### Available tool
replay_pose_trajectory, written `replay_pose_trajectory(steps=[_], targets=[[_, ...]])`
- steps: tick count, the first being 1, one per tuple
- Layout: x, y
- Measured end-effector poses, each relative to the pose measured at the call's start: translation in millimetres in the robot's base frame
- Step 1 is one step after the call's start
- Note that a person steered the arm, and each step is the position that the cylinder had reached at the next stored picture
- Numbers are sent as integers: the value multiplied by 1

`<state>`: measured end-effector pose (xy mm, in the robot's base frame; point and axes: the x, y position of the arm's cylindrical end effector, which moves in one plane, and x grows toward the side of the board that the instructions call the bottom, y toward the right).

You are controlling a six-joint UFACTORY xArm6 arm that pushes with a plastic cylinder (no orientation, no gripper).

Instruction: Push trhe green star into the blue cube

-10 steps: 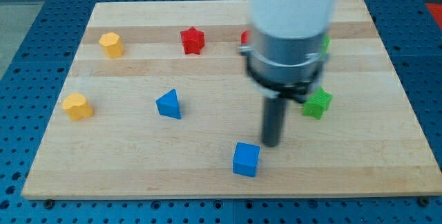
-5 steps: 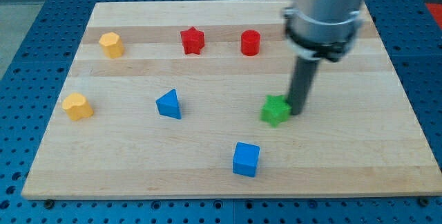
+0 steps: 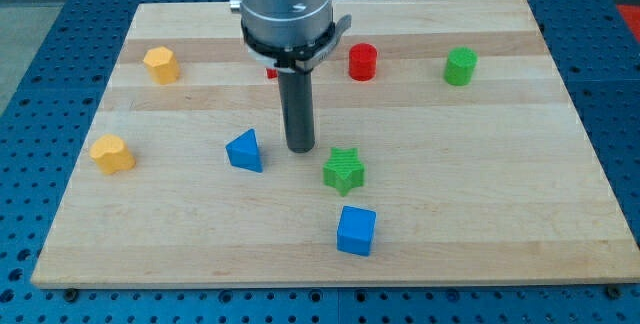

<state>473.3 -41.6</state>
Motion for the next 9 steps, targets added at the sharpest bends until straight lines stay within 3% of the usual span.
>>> replay_pose_trajectory(steps=[3, 4, 5, 6, 7, 9], targets=[[49, 78], [46, 78], [10, 88], [3, 147], [28, 175], [48, 162]])
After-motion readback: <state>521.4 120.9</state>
